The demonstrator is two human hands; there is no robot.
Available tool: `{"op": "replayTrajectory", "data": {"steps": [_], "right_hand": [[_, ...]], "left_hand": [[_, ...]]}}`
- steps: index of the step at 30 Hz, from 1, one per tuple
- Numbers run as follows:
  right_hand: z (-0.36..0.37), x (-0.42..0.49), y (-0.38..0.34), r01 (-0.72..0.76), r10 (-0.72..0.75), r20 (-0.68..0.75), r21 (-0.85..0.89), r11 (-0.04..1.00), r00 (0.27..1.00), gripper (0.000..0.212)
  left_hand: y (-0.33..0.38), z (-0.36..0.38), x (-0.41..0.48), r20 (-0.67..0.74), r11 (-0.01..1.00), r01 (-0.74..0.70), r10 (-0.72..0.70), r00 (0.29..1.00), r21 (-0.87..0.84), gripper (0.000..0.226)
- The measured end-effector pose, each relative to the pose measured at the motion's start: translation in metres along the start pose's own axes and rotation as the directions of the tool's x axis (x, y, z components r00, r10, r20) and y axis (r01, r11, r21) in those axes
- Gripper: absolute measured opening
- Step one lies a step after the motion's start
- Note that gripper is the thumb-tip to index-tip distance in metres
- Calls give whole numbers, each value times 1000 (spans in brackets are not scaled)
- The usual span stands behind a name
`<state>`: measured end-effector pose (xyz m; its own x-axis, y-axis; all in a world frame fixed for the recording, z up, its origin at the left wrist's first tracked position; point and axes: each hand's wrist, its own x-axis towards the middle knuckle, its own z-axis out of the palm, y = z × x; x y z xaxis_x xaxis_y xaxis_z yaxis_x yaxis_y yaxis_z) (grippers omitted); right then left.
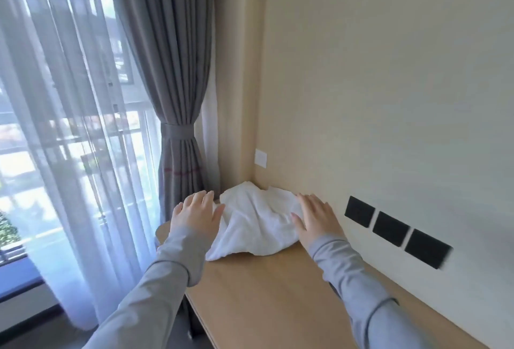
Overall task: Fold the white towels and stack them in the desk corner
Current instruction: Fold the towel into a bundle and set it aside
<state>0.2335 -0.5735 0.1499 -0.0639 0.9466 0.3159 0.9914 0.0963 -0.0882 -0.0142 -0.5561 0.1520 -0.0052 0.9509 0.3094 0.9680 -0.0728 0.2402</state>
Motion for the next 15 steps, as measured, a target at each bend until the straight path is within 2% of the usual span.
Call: {"op": "replayTrajectory", "data": {"steps": [5,8,15], "right_hand": [[40,30,-35,0,0,31,15,1000,1000,50],[75,46,-37,-34,31,112,26,999,993,51],[149,104,-24,-185,161,230,85,979,960,51]], "left_hand": [[-56,23,24,81,998,16,-12,997,-57,51],[-75,49,45,150,998,11,-1,989,-62,53],[-91,105,141,232,998,-13,27,972,-61,54]]}}
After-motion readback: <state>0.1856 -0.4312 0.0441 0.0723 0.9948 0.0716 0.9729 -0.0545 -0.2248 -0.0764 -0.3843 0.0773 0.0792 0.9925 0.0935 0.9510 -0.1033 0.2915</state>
